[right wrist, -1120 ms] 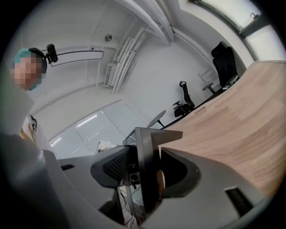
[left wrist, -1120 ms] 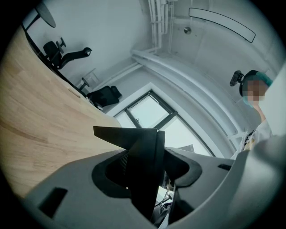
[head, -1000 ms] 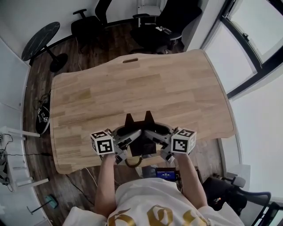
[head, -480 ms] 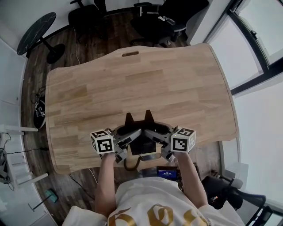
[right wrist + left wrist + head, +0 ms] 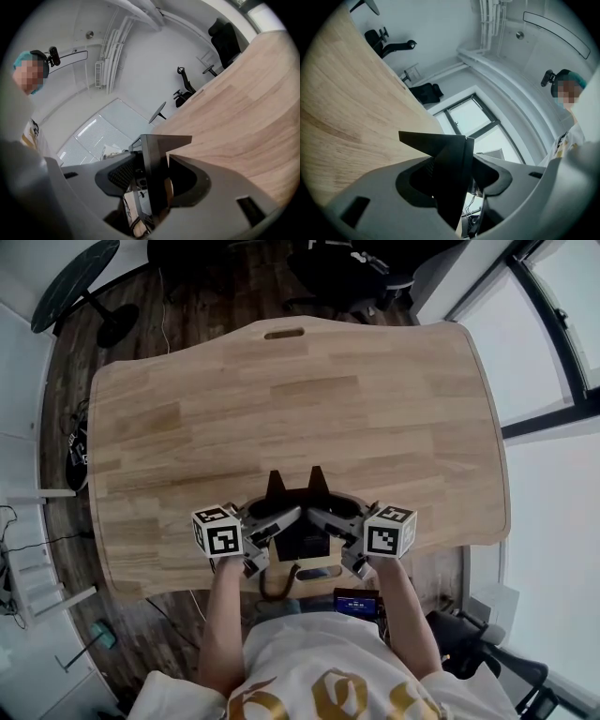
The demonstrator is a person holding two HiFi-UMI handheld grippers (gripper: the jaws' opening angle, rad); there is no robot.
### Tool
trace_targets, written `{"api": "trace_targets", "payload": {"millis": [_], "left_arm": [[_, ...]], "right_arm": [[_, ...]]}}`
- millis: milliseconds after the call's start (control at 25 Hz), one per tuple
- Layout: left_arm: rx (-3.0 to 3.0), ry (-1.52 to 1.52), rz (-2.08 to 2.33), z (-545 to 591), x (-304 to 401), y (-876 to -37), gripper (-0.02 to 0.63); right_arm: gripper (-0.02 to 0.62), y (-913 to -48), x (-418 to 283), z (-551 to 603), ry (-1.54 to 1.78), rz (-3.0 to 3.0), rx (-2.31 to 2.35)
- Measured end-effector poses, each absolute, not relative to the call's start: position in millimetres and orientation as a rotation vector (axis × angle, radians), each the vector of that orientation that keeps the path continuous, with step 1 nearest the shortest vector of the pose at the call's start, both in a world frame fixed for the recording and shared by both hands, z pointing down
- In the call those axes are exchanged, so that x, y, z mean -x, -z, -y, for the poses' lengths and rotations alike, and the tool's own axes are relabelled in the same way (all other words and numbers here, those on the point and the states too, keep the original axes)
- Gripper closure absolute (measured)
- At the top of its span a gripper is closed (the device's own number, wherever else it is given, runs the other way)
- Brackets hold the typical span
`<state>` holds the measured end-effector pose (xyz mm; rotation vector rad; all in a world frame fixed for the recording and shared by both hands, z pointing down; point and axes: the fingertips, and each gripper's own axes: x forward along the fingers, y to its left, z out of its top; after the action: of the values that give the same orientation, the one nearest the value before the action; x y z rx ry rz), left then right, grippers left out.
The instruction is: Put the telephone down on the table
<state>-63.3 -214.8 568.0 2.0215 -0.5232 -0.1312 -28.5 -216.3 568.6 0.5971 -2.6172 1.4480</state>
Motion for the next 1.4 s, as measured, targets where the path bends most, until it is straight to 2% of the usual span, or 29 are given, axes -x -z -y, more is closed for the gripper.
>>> {"api": "trace_targets", "payload": {"millis": [1400], "left_arm": [[-1.869,0.157,0.544,264,71,-627,0.396]], "right_arm": [[0.391,-627,35,266,-1.577,2.451,-0.531]]}}
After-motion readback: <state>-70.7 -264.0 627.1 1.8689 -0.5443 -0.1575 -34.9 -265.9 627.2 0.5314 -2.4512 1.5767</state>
